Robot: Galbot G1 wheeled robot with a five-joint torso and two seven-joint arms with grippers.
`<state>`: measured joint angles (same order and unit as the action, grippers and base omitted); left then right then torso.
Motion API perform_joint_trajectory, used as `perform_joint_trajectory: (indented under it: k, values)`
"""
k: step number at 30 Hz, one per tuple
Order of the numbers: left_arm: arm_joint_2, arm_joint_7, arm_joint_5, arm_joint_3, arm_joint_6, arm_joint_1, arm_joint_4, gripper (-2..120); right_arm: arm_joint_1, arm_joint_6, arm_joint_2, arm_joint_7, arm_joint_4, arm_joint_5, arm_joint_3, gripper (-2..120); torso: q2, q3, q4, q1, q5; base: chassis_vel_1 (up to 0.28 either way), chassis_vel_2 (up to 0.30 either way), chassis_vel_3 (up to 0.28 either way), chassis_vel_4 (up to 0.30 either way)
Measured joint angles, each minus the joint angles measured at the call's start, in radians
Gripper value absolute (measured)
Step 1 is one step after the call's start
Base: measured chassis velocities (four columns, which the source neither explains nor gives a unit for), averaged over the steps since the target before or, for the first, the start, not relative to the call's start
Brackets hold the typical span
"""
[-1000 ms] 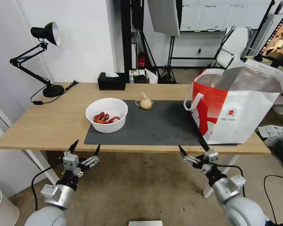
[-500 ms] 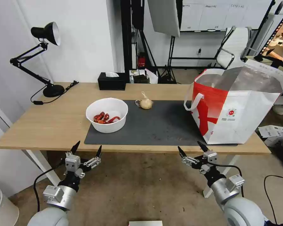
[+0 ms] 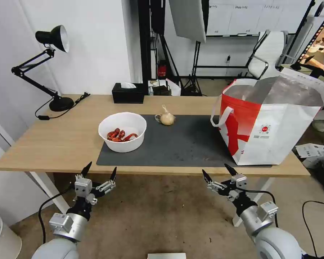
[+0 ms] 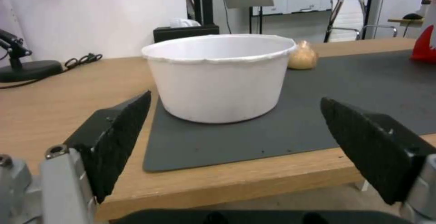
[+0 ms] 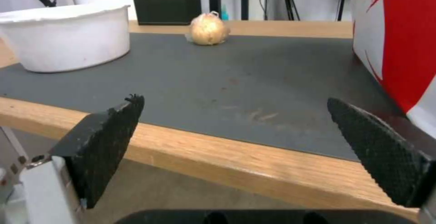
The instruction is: Pick up the trash from the table and place it into the takeout bag.
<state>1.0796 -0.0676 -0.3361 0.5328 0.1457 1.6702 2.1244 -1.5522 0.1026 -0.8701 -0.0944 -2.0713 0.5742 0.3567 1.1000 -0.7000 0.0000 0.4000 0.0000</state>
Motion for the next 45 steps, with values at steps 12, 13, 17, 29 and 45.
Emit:
perform_joint_trajectory:
  k: [12, 13, 17, 29, 45]
  values:
    - [-0.019, 0.000, -0.006, -0.024, -0.008, -0.026, -0.012, 100, 0.395, -0.110, 0.116, -0.003, 0.027, 0.098, -0.206, 100, 0.000, 0.000, -0.0002, 0.000, 0.0001, 0.000, 0.000, 0.000, 0.000]
    - [-0.019, 0.000, -0.006, -0.024, -0.008, -0.026, -0.013, 100, 0.462, -0.121, 0.126, -0.011, 0.040, 0.118, -0.247, 100, 0.000, 0.000, 0.0002, 0.000, -0.0001, 0.000, 0.000, 0.000, 0.000]
    - [-0.014, -0.001, -0.004, -0.020, -0.008, -0.024, -0.020, 100, 0.710, -0.152, 0.135, -0.038, 0.121, 0.197, -0.416, 100, 0.000, 0.000, 0.0003, 0.000, -0.0003, 0.000, 0.000, 0.000, 0.000]
    - [0.011, -0.004, 0.004, -0.010, -0.008, -0.012, -0.038, 100, 1.292, -0.236, -0.199, -0.079, 0.705, 0.404, -0.793, 100, 0.000, 0.000, 0.0002, 0.000, -0.0001, 0.000, 0.000, 0.000, 0.000]
    - [0.021, -0.004, 0.001, 0.022, 0.009, 0.018, -0.042, 100, 1.497, -0.532, -0.591, -0.194, 1.280, 0.188, -0.802, 100, 0.000, 0.000, 0.0000, 0.000, -0.0002, 0.000, 0.000, 0.000, 0.000]
